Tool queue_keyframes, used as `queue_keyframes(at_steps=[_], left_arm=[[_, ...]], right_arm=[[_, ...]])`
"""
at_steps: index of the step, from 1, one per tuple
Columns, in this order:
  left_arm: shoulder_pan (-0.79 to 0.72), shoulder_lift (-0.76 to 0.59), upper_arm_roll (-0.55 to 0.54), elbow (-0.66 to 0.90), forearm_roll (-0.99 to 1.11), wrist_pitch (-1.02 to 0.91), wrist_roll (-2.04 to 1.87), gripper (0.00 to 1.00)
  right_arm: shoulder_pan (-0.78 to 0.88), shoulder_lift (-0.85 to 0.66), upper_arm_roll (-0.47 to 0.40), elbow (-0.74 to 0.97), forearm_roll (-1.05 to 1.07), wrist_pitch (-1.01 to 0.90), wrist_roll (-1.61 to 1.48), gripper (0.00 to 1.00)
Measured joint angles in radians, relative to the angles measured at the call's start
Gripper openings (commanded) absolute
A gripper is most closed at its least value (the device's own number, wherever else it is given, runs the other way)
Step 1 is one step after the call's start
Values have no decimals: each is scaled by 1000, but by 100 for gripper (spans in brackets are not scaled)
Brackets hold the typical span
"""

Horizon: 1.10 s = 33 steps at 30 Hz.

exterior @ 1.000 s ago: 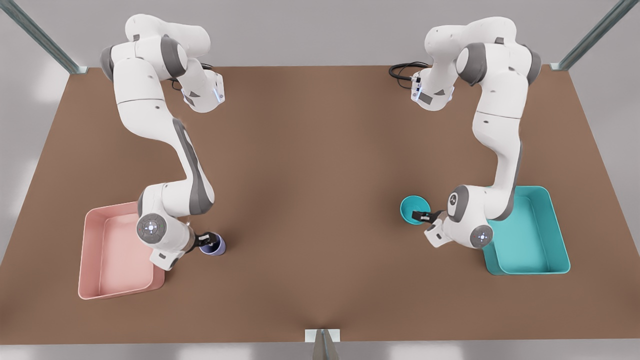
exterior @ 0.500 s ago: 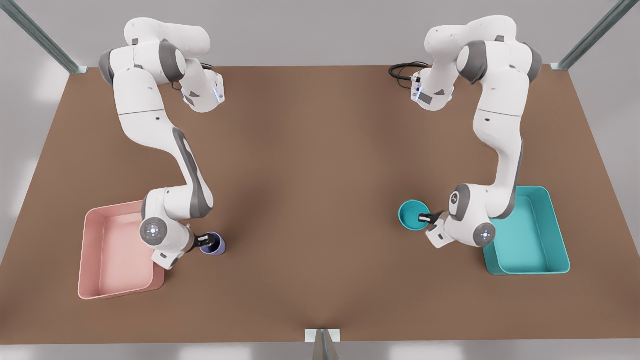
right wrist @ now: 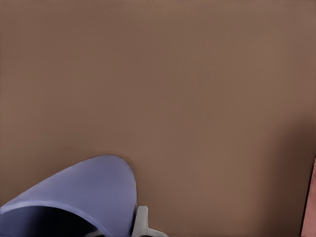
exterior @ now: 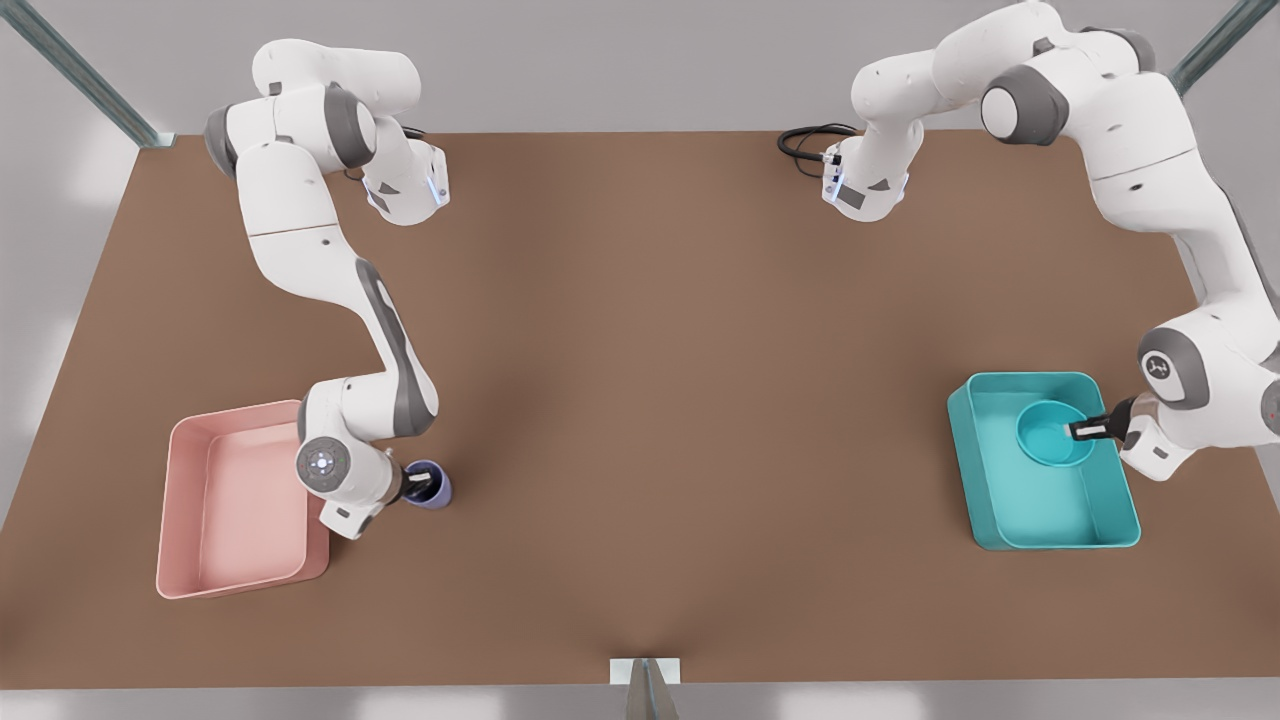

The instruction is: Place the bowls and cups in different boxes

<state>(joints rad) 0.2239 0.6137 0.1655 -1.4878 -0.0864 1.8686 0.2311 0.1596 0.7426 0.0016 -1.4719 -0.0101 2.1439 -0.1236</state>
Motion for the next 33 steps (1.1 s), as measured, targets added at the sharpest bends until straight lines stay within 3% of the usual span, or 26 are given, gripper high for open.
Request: queue_keyframes(at_steps=[7,8,9,14,16,21,27,31,32,33], left_arm=[[17,140,0,-9,30,140,91,21],[18,144,0,-9,32,153,101,30],[18,147,0,-10,31,163,112,100],[14,77,-4,-6,10,137,174,100],[-17,-64,-21,-4,71,77,178,100],[-194,-367,-216,20,166,-137,122,100],[-232,-360,-324,100,188,-353,58,100],[-219,-344,-338,97,188,-402,24,100],[-218,-343,-338,97,188,-410,17,100],[-217,-342,-338,95,188,-416,10,100]], right_arm=[[-92,-115,-3,88,1,-39,-53,21],[-115,-140,-3,96,2,-47,-72,21],[-143,-160,-5,108,2,-55,-95,21],[-285,-165,-12,143,-1,-113,-220,21],[-322,-130,-17,141,-4,-125,-270,21],[-351,-31,-21,140,14,-117,-370,21],[-365,48,-22,128,41,-53,-458,21],[-365,72,-22,129,45,-19,-503,21],[-365,74,-22,129,43,-13,-513,49],[-365,74,-21,129,39,-8,-522,100]])
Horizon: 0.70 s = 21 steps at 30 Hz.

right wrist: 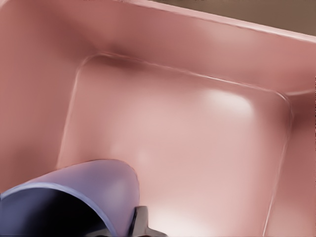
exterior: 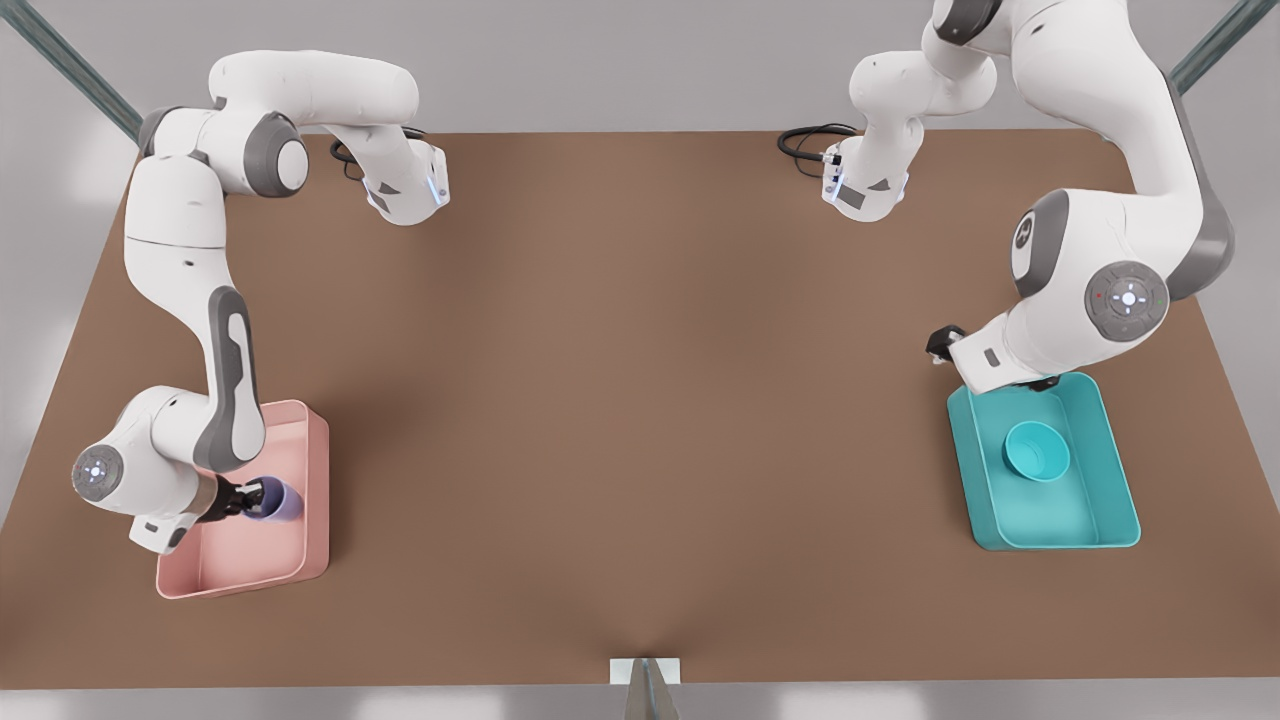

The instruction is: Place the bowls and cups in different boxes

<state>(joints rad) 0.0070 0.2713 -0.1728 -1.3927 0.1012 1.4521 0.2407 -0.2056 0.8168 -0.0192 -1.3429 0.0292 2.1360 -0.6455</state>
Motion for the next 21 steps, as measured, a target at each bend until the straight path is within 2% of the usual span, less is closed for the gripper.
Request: queue_keyframes(at_steps=[9,13,16,21], left_arm=[[9,7,0,-2,1,-28,-48,100],[23,21,0,-2,0,-30,-62,100],[29,27,0,-2,0,-30,-71,100],[32,30,0,1,-2,-31,-82,100]], right_arm=[[8,-25,11,3,-25,26,-41,100],[7,-117,31,4,-3,-26,-73,100],[16,-214,77,8,6,-94,-89,100],[218,-289,92,8,-42,-238,1,100]])
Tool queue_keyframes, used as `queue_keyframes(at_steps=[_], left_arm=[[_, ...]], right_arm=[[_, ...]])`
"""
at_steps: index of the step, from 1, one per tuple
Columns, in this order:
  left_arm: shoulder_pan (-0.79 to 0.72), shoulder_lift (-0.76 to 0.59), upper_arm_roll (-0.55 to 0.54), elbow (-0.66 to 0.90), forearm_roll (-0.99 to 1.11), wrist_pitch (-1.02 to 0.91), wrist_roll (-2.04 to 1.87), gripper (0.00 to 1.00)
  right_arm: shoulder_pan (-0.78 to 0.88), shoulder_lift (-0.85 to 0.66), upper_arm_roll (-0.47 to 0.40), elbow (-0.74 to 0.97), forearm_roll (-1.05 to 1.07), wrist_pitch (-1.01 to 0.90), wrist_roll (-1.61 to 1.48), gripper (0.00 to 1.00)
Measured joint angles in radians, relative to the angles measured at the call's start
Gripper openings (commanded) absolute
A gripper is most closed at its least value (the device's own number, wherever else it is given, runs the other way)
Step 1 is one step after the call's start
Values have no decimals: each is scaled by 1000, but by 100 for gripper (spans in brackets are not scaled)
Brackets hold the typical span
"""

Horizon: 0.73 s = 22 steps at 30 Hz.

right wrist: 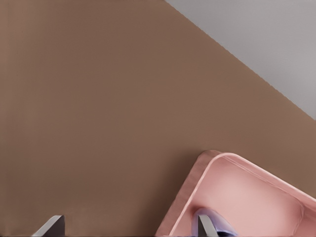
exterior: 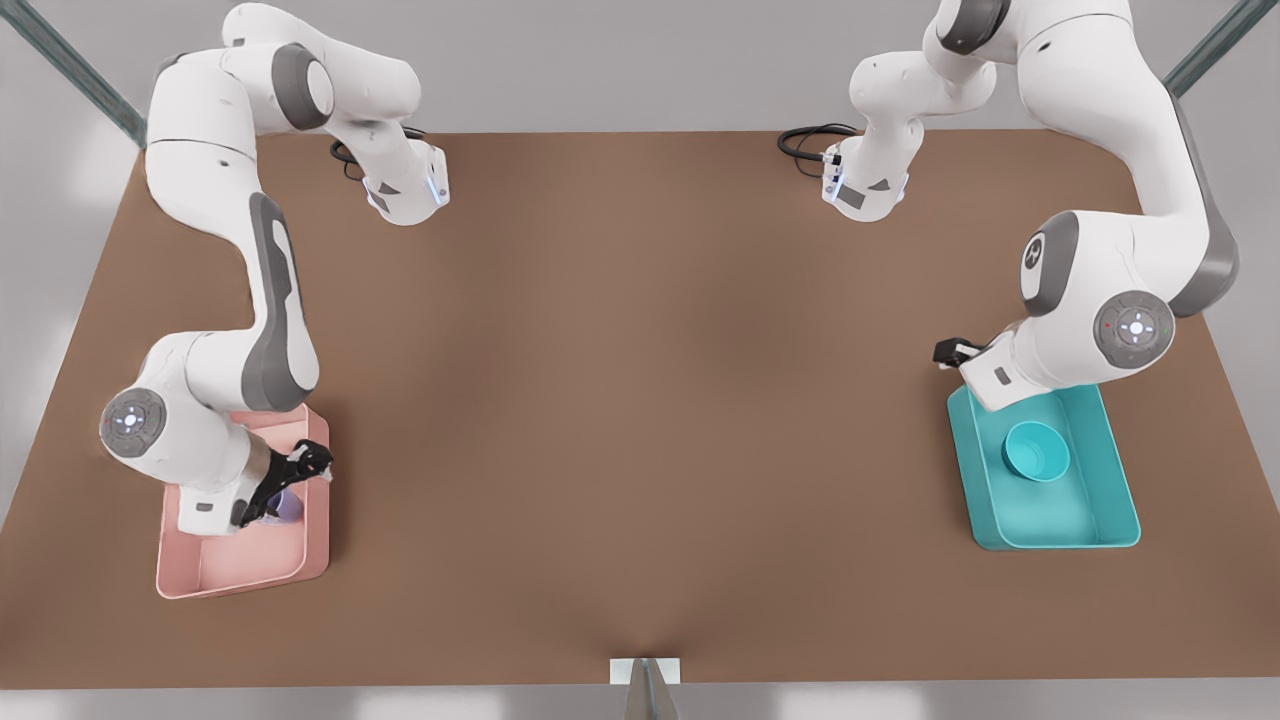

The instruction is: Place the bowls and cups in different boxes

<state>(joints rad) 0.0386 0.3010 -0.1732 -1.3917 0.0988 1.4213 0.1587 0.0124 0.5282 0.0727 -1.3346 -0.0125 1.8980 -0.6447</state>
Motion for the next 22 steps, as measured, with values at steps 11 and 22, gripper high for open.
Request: queue_keyframes(at_steps=[11,22], left_arm=[[3,0,-1,5,-14,-51,-15,100],[-1,1,-1,5,-15,-78,-22,100]], right_arm=[[-1,-408,-5,-105,-41,-396,237,100],[-6,-435,-7,-133,-34,-495,375,100]])
